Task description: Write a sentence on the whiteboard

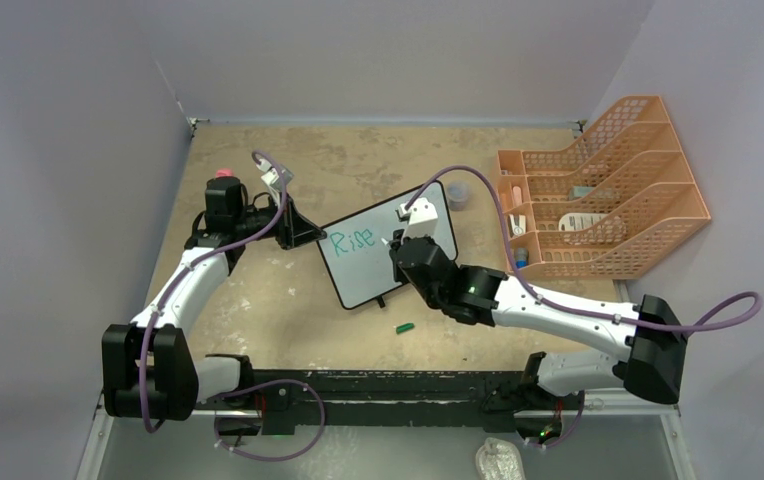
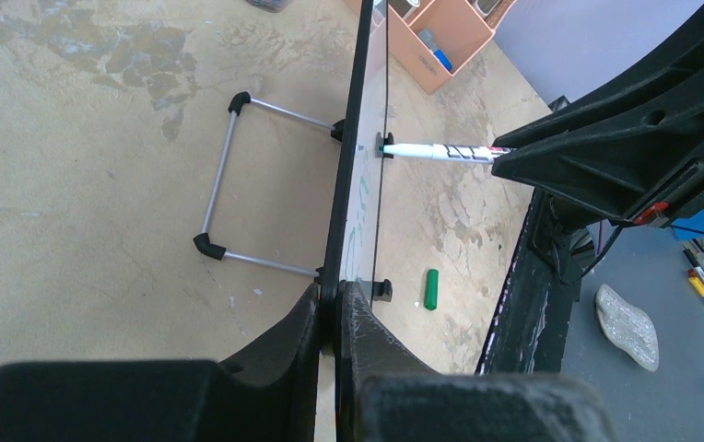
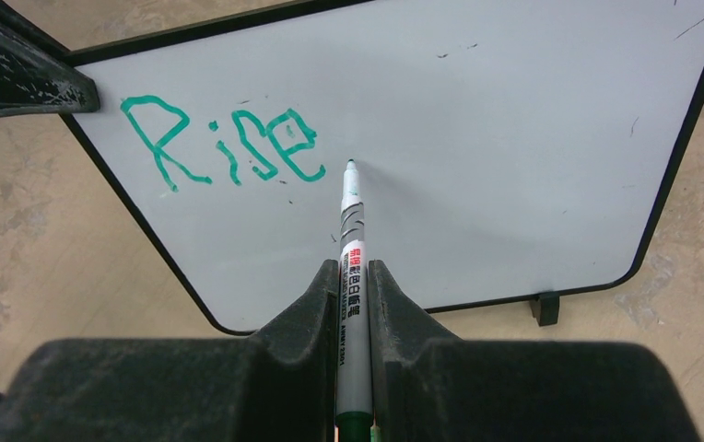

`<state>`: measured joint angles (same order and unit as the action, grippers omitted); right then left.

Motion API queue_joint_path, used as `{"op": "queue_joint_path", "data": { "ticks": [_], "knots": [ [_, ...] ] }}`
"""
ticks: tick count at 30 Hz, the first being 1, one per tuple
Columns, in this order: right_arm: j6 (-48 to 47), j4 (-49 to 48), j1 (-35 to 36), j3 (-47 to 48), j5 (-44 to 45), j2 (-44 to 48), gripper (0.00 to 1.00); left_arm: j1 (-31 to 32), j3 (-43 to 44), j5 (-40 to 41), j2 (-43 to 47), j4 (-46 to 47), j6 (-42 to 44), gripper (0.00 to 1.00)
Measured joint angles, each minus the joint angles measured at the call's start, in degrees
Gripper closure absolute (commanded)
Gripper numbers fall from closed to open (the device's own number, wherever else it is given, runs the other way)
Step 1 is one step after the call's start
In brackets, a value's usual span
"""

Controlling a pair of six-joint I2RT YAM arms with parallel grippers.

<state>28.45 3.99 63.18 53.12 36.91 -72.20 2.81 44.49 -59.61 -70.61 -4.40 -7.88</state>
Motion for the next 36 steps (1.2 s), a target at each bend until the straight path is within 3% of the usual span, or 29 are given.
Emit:
{"op": "queue_joint_path", "data": {
  "ticks": [36],
  "knots": [
    [1.14,0.42,0.55,1.03,2.58,-2.54,1.00,0.00,0.04,0.00,-0.11,0.02,0.00,1.00]
  ]
}}
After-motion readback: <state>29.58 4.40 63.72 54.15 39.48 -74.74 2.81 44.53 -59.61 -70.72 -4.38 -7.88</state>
